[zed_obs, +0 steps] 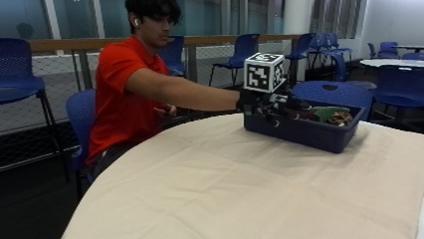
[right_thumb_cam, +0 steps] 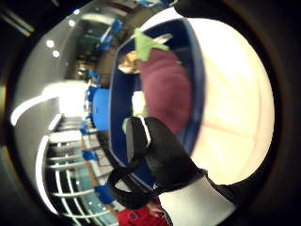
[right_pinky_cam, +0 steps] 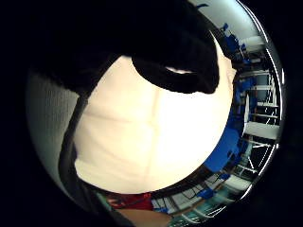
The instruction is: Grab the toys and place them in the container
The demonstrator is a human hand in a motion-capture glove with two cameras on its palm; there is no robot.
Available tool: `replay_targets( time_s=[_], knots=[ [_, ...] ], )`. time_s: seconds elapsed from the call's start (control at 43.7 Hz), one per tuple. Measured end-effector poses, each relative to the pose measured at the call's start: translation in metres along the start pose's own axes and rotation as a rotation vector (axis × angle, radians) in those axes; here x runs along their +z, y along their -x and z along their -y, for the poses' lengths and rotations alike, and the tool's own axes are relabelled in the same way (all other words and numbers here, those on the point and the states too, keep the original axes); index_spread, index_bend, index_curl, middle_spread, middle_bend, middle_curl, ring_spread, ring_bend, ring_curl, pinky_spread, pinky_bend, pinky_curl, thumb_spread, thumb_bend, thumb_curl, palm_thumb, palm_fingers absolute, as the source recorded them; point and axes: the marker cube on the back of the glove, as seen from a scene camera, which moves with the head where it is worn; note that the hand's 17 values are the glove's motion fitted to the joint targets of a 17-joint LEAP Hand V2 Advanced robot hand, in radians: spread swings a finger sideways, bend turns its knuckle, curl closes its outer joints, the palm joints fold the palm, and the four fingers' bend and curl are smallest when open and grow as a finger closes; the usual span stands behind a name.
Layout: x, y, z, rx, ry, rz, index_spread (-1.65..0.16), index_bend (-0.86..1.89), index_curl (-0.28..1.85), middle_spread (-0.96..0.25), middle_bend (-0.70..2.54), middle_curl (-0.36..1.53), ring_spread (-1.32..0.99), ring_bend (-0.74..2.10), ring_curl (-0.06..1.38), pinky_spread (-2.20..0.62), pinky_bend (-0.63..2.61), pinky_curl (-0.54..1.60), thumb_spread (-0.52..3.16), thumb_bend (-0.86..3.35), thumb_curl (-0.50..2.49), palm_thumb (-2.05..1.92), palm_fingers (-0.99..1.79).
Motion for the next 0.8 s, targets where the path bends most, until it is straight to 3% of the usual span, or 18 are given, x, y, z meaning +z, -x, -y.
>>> replay_targets(
  time_s=[0.389, 0.801],
  knots=[
    [0.012, -0.114, -0.032, 0.154, -0.014, -0.094, -0.39, 0.17, 0.42, -0.08, 0.13, 0.23, 0.07, 0.15, 0.22, 0.11, 1.00, 0.35, 1.20, -0.05, 0.29, -0.07, -0.18],
    [0.020, -0.168, -0.051, 0.201, -0.030, -0.091, -0.39, 0.18, 0.39, -0.08, 0.13, 0.22, 0.07, 0.15, 0.19, 0.11, 0.97, 0.34, 1.19, -0.05, 0.24, -0.06, -0.16]
  ],
)
